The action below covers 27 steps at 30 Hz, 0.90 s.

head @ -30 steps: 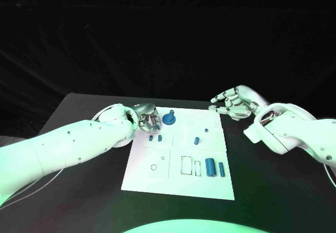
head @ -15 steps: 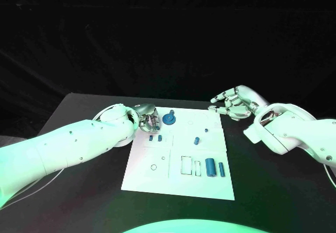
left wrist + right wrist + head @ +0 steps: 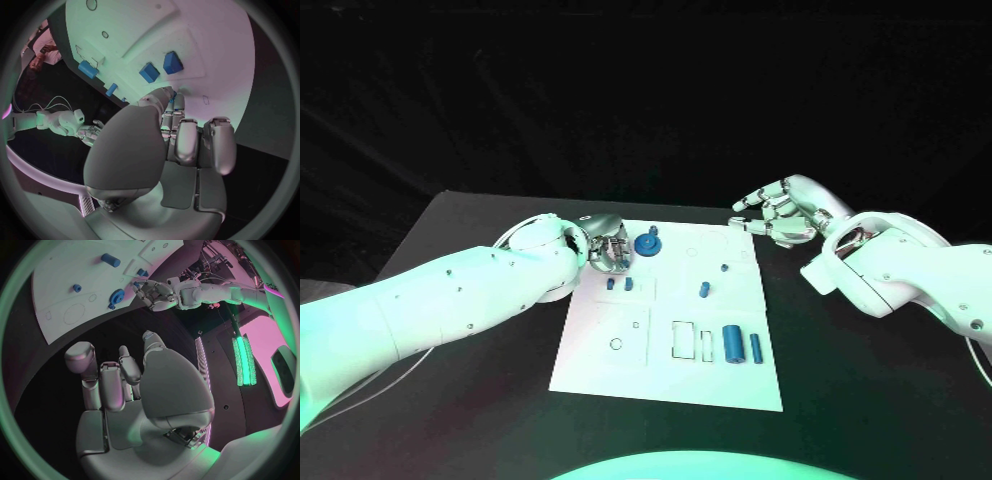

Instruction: Assemble the parts on the task board

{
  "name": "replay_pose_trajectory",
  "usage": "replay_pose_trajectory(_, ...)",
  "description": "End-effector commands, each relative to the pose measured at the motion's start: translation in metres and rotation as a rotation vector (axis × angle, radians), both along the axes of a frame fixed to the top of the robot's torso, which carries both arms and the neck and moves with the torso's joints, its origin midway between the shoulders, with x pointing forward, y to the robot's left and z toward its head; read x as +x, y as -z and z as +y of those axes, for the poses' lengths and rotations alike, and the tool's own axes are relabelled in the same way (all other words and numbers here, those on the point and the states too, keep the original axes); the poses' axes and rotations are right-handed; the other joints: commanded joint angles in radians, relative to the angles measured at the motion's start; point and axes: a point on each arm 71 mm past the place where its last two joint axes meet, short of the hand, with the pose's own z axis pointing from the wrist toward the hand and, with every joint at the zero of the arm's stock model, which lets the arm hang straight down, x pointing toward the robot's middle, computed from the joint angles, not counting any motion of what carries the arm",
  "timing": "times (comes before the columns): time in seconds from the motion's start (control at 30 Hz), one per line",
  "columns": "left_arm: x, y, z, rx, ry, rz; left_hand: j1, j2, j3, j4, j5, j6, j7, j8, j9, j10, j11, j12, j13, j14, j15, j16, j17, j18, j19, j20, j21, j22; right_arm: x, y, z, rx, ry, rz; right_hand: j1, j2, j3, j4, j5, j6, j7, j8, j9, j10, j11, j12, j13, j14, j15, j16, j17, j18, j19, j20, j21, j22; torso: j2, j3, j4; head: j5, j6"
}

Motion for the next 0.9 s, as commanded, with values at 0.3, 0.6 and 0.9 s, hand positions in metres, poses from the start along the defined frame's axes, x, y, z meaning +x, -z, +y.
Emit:
replay_pose_trajectory(0.3,-0.0011,0.0036,-0.0016,0.025,0.008,0.027,-0.021,-0.002,0.005,-0.002,-0.012,-0.004,0.002,-0.013,-0.004,0.005,0.003,-0.015,0.000,0.002,-0.006,-0.003,-0.003,-0.013,0.011,-0.001,0.002,0.133,-0.0007,0.0004,0.0014,-0.004,-0.016,0.002,0.001,0.013,-0.005,-0.001,0.007,0.004,-0.001,0.006,0.001,-0.003,0.000,0.000,-0.002,0.026,-0.008,-0.008,-0.002,0.015,-0.006,0.000,-0.005,-0.002,0.000,-0.0001,0.0000,-0.002,0.001)
replay_pose_trajectory(0.6,-0.0004,0.0051,0.0013,0.039,-0.005,0.039,-0.031,-0.011,0.011,-0.005,-0.014,-0.045,0.010,-0.030,-0.021,0.005,0.008,-0.027,0.001,-0.001,-0.003,-0.006,-0.011,-0.013,0.009,0.002,0.001,0.131,-0.0003,0.0005,0.0012,-0.004,-0.015,0.001,0.002,0.014,-0.005,-0.001,0.007,0.004,-0.002,0.006,0.001,-0.004,0.000,-0.001,-0.003,0.026,-0.008,-0.010,-0.004,0.015,-0.006,0.000,-0.008,-0.003,0.000,-0.0002,0.0008,-0.002,0.001)
replay_pose_trajectory(0.9,0.0003,0.0045,0.0032,0.035,-0.015,0.030,-0.039,-0.024,0.022,-0.010,-0.014,-0.111,0.016,-0.031,-0.049,0.019,0.008,-0.035,0.008,-0.002,-0.002,-0.008,-0.022,-0.018,0.023,0.004,0.017,0.150,-0.0002,0.0007,0.0005,-0.005,-0.011,0.003,0.002,0.013,-0.006,-0.001,0.007,0.004,-0.001,0.006,0.001,-0.008,0.000,-0.004,-0.007,0.026,-0.008,-0.010,-0.004,0.015,-0.007,-0.001,-0.011,-0.005,0.000,-0.0008,0.0006,-0.002,0.001)
